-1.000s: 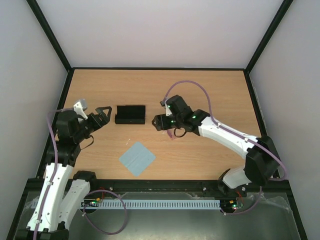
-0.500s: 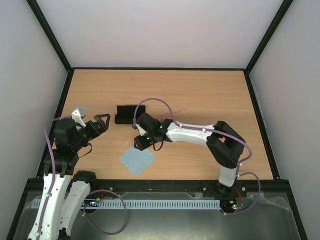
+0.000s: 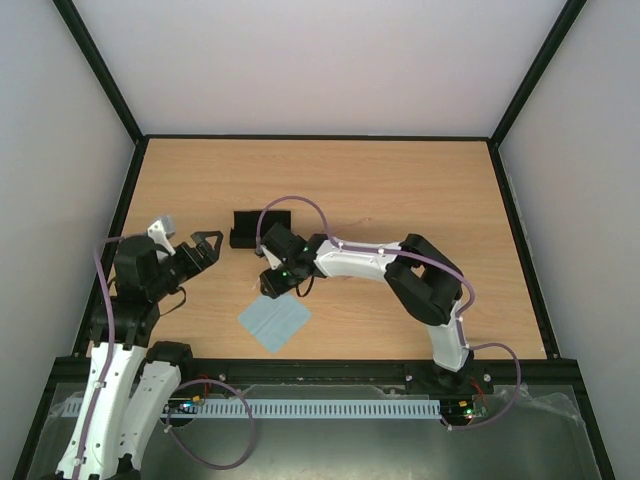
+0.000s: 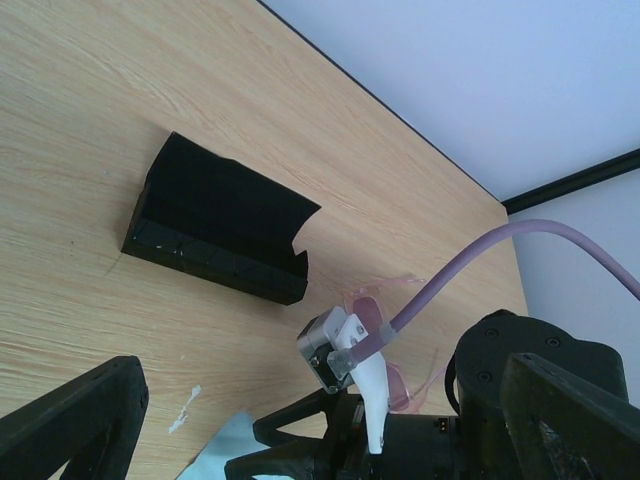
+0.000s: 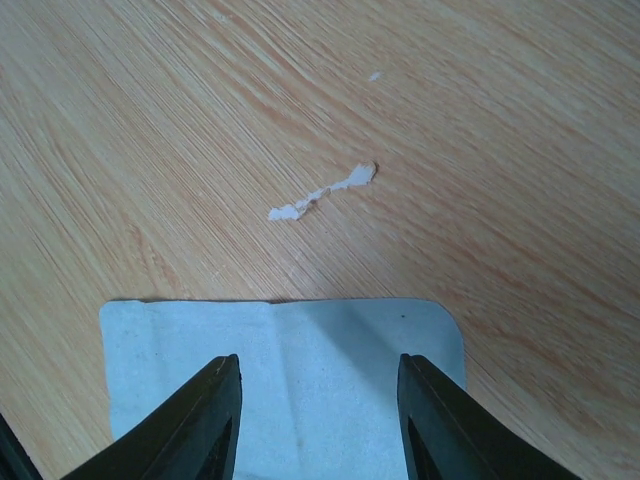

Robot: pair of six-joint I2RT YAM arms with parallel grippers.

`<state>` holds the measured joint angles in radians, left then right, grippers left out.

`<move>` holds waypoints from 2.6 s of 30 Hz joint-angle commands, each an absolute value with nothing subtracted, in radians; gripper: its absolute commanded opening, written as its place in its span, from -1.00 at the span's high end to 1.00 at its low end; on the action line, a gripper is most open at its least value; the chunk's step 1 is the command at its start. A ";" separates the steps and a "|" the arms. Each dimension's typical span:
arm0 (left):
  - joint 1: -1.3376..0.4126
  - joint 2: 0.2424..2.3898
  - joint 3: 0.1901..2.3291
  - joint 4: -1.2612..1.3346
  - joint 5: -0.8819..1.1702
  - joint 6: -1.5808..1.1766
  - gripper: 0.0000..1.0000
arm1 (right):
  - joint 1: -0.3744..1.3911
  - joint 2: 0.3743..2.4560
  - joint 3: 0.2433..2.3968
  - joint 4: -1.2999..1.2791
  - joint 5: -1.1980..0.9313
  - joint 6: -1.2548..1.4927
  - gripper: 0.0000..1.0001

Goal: Organize the sunglasses
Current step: Adjust the glasses cleaning cloth at the center of the board.

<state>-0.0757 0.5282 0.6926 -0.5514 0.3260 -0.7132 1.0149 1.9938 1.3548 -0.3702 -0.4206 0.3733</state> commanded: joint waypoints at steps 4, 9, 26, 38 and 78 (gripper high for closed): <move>-0.080 0.523 0.677 -0.544 0.347 -0.702 -0.99 | 1.019 2.025 1.387 -0.397 -0.397 0.365 0.12; -0.080 0.504 0.678 -0.563 0.339 -0.701 -0.99 | 1.019 2.043 1.396 -0.388 -0.407 0.360 0.11; -0.080 0.500 0.673 -0.573 0.333 -0.696 -0.98 | 1.011 2.094 1.405 -0.379 -0.382 0.357 0.11; -0.080 0.515 0.665 -0.560 0.336 -0.693 -0.98 | 0.946 2.004 1.303 -0.375 -0.315 0.358 0.11; -0.263 0.702 0.527 -0.366 0.297 -0.724 -0.98 | 0.878 1.743 1.123 -0.399 -0.173 0.364 0.28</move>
<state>-0.1890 0.6739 0.5407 -0.4286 0.3519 -0.6895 0.8829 1.7855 1.1542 -0.3733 -0.2287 0.3531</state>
